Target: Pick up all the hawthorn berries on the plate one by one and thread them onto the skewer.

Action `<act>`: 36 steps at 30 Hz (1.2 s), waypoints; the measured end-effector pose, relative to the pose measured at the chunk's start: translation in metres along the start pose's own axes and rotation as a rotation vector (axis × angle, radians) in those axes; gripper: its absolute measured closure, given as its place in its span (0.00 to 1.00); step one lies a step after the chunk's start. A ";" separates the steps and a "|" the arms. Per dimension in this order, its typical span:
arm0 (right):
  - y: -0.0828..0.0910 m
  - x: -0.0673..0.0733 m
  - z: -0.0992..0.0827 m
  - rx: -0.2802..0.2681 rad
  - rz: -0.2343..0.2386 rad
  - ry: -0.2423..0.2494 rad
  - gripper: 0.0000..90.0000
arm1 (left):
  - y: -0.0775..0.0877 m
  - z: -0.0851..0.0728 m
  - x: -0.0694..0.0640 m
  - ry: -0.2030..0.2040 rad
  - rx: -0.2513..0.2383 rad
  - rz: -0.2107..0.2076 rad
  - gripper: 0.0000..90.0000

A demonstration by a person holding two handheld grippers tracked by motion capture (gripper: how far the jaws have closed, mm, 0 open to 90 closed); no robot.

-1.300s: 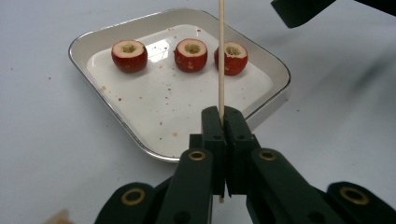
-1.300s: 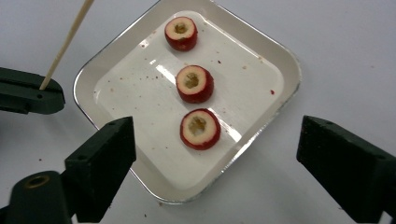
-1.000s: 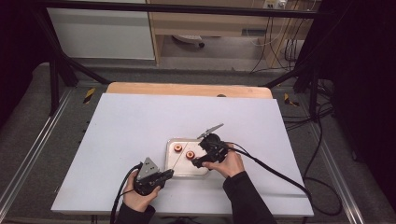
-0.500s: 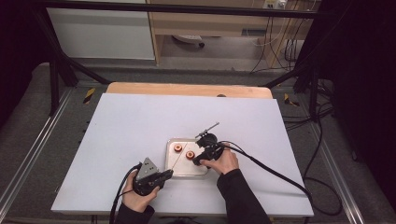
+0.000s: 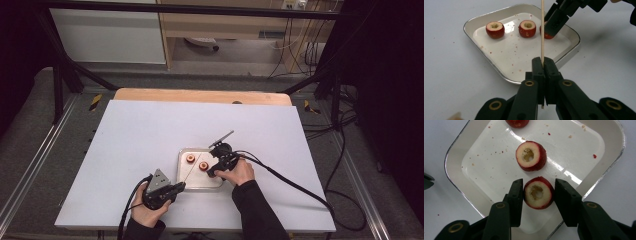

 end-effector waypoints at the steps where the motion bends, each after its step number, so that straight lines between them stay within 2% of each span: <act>1: 0.000 0.000 0.000 0.001 0.001 -0.003 0.67 | 0.000 0.000 0.000 0.001 -0.001 0.000 0.98; 4: 0.002 0.000 0.000 -0.005 0.006 -0.009 0.67 | 0.000 0.000 -0.001 0.001 -0.004 0.004 0.98; 9: 0.019 0.005 0.001 -0.085 0.027 -0.015 0.68 | 0.001 0.000 -0.003 0.011 -0.017 0.003 0.98; 12: 0.031 0.007 0.000 -0.165 0.039 -0.016 0.68 | 0.002 0.001 -0.003 0.017 -0.026 0.005 0.98; 17: 0.044 0.005 -0.003 -0.296 0.088 -0.026 0.68 | 0.005 0.002 -0.004 0.035 -0.042 0.013 0.98; 23: 0.053 -0.001 -0.011 -0.434 0.158 -0.065 0.68 | 0.007 0.004 -0.004 0.054 -0.060 0.027 0.98; 28: 0.058 -0.003 -0.016 -0.588 0.230 -0.102 0.68 | 0.008 0.006 -0.007 0.076 -0.073 0.033 0.98; 29: 0.059 -0.004 -0.017 -0.647 0.245 -0.108 0.68 | 0.008 0.006 -0.007 0.082 -0.073 0.034 0.98; 30: 0.059 -0.004 -0.017 -0.647 0.245 -0.108 0.68 | 0.008 0.006 -0.008 0.087 -0.076 0.034 0.98; 31: 0.059 -0.004 -0.018 -0.670 0.250 -0.111 0.68 | 0.008 0.007 -0.009 0.093 -0.078 0.035 0.98; 32: 0.060 -0.004 -0.018 -0.730 0.269 -0.128 0.68 | 0.007 0.007 -0.010 0.099 -0.080 0.035 0.98; 33: 0.060 -0.004 -0.018 -0.730 0.269 -0.128 0.68 | 0.007 0.007 -0.010 0.101 -0.082 0.035 0.98; 34: 0.062 -0.004 -0.018 -0.794 0.272 -0.131 0.68 | 0.007 0.008 -0.012 0.114 -0.087 0.035 0.98; 36: 0.062 -0.003 -0.018 -0.812 0.277 -0.135 0.68 | 0.006 0.008 -0.013 0.126 -0.094 0.034 0.98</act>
Point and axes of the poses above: each handheld gripper's, and its own axes: y roughly backward along the jaws, z roughly out of its top, x roughly to its left, the point moved 3 cm from there along -y, roughly forward along the jaws, and after that the axes turned 5 degrees about z, right-handed, at the moved point
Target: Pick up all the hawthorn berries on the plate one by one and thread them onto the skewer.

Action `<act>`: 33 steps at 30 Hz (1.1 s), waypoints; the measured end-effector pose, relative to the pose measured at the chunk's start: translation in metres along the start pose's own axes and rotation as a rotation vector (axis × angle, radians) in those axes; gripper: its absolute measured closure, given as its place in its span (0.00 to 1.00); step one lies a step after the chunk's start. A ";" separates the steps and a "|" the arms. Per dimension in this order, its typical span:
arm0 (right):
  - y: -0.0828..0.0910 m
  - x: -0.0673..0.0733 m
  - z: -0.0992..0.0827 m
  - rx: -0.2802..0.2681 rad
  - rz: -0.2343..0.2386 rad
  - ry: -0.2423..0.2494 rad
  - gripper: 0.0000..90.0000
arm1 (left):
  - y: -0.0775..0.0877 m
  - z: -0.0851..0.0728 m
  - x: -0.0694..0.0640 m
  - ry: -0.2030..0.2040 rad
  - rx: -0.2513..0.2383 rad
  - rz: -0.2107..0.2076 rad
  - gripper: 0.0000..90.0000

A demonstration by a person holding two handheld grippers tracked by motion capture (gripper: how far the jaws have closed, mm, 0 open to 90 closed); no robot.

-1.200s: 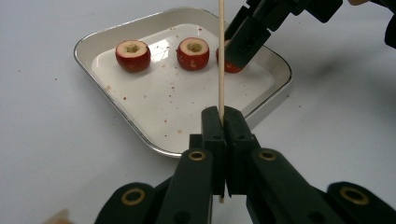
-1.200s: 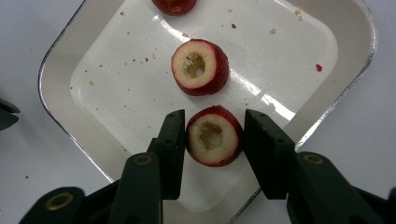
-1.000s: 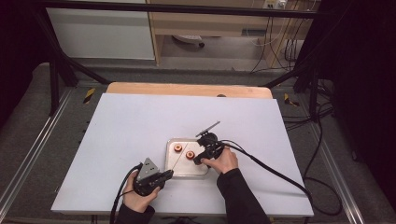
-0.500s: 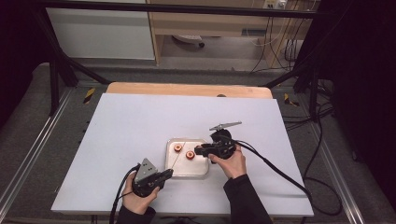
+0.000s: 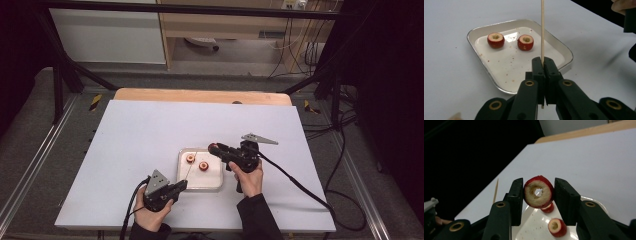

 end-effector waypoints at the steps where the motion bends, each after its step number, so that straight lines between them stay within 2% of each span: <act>1: 0.000 0.001 0.000 -0.024 0.005 -0.007 0.68 | 0.000 0.000 -0.001 0.001 -0.001 0.001 0.98; 4: -0.001 0.003 0.002 -0.094 0.025 -0.006 0.68 | -0.002 0.000 -0.003 0.010 -0.007 0.005 0.98; 5: -0.001 0.003 0.002 -0.094 0.025 -0.006 0.68 | -0.003 0.001 -0.004 0.016 -0.007 -0.002 0.98; 9: -0.002 0.005 0.004 -0.158 0.038 -0.015 0.68 | -0.006 0.000 -0.008 0.013 -0.007 -0.007 0.98; 15: -0.001 0.007 0.007 -0.221 0.052 -0.019 0.68 | -0.011 0.000 -0.013 0.008 0.002 -0.015 0.98; 17: -0.001 0.007 0.007 -0.241 0.061 -0.009 0.68 | -0.012 0.001 -0.014 0.007 0.004 -0.019 0.98; 23: -0.002 0.009 0.006 -0.273 0.079 0.028 0.68 | -0.014 0.005 -0.018 0.011 -0.003 -0.033 0.98; 33: -0.004 0.010 0.001 -0.265 0.115 0.028 0.68 | -0.016 0.007 -0.018 0.018 -0.005 -0.036 0.98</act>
Point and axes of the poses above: each handheld gripper's, and its own axes: y roughly backward along the jaws, z roughly out of its top, x roughly to its left, the point moved 3 cm from there along -y, roughly forward along the jaws, and after that the axes turned 5 degrees about z, right-handed, at the moved point
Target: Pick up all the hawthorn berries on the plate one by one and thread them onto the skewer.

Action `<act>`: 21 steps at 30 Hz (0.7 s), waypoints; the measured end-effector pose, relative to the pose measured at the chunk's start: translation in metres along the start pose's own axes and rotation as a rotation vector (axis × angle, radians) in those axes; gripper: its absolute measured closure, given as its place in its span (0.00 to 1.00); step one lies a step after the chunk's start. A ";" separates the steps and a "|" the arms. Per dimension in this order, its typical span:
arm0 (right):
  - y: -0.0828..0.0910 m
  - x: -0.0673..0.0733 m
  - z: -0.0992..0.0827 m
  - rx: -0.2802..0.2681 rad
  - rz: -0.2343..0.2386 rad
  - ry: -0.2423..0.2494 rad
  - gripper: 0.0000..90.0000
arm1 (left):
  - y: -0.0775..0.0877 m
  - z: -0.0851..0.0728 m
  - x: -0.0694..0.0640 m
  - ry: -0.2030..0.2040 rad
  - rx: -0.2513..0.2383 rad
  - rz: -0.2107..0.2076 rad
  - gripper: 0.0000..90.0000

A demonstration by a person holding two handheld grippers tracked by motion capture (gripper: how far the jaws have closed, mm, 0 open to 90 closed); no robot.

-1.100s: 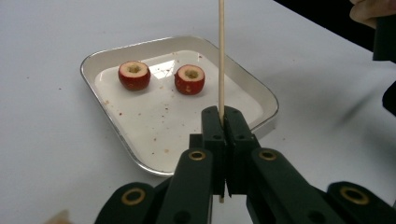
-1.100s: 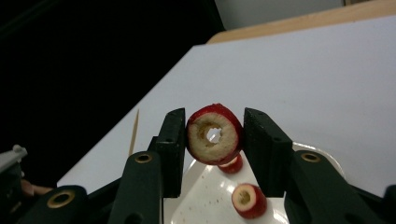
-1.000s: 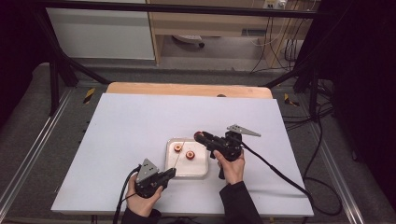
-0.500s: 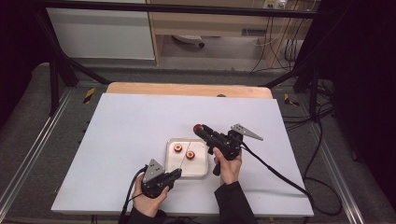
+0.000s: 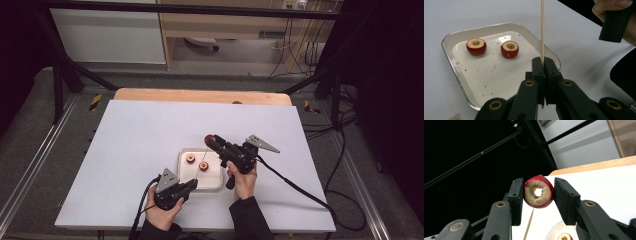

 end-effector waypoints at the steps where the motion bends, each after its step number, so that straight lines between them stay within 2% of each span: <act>1: 0.000 0.000 0.000 0.001 -0.001 0.000 0.68 | 0.000 0.000 0.000 0.001 0.001 -0.001 0.98; 21: -0.001 0.001 -0.003 -0.008 0.015 -0.012 0.68 | 0.001 0.000 0.003 0.008 -0.006 0.003 0.98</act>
Point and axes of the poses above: each handheld gripper's, and its own axes: y roughly backward along the jaws, z roughly out of its top, x roughly to its left, the point moved 3 cm from there along -y, roughly forward along the jaws, and after that the axes turned 5 degrees about z, right-handed, at the moved point
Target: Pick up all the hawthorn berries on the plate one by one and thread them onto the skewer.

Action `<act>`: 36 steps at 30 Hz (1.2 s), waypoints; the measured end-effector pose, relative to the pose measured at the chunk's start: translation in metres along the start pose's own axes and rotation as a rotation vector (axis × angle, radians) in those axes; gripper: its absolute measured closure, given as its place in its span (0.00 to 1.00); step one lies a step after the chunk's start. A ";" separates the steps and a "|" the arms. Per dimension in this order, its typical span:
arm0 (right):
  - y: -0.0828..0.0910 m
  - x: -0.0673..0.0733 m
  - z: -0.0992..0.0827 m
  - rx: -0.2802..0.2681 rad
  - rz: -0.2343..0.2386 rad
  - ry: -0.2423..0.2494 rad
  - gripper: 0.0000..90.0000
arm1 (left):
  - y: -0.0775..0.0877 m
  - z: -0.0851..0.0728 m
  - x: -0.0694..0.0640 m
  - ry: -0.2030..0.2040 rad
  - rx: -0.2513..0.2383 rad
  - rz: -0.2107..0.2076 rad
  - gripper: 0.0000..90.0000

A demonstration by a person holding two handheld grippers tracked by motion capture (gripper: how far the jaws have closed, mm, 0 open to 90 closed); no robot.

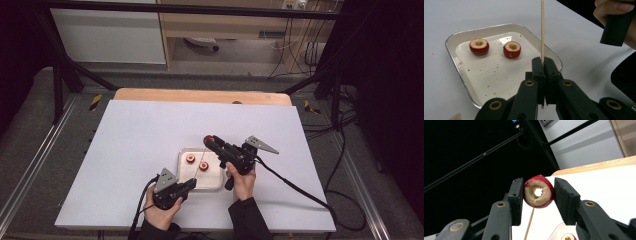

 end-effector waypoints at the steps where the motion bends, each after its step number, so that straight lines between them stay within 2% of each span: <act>1: 0.000 0.000 -0.001 0.003 0.002 -0.005 0.68 | 0.000 0.000 0.000 0.000 0.000 -0.001 0.98; 10: -0.001 0.003 -0.008 0.018 0.012 -0.008 0.68 | -0.001 0.002 -0.001 0.006 -0.010 0.012 0.98; 15: 0.000 0.004 -0.009 0.025 0.012 -0.003 0.68 | -0.001 0.001 -0.002 0.015 -0.016 -0.003 0.99; 18: 0.001 0.004 -0.010 0.048 0.016 -0.001 0.68 | 0.002 0.002 -0.001 0.014 -0.028 -0.006 0.99; 21: 0.001 0.004 -0.011 0.063 0.018 0.014 0.68 | 0.002 0.002 -0.001 0.017 -0.025 -0.006 0.99; 27: 0.000 0.005 -0.019 0.104 0.030 -0.011 0.68 | -0.001 0.004 0.000 0.008 -0.015 0.003 0.99; 36: 0.002 0.008 -0.025 0.124 0.024 -0.002 0.69 | -0.007 0.004 0.002 0.003 0.004 -0.011 0.99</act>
Point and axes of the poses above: each handheld gripper's, and its own axes: y roughly backward along the jaws, z roughly out of its top, x roughly to its left, the point moved 3 cm from there along -y, roughly forward along the jaws, and after that the axes turned 5 degrees about z, right-handed, at the moved point
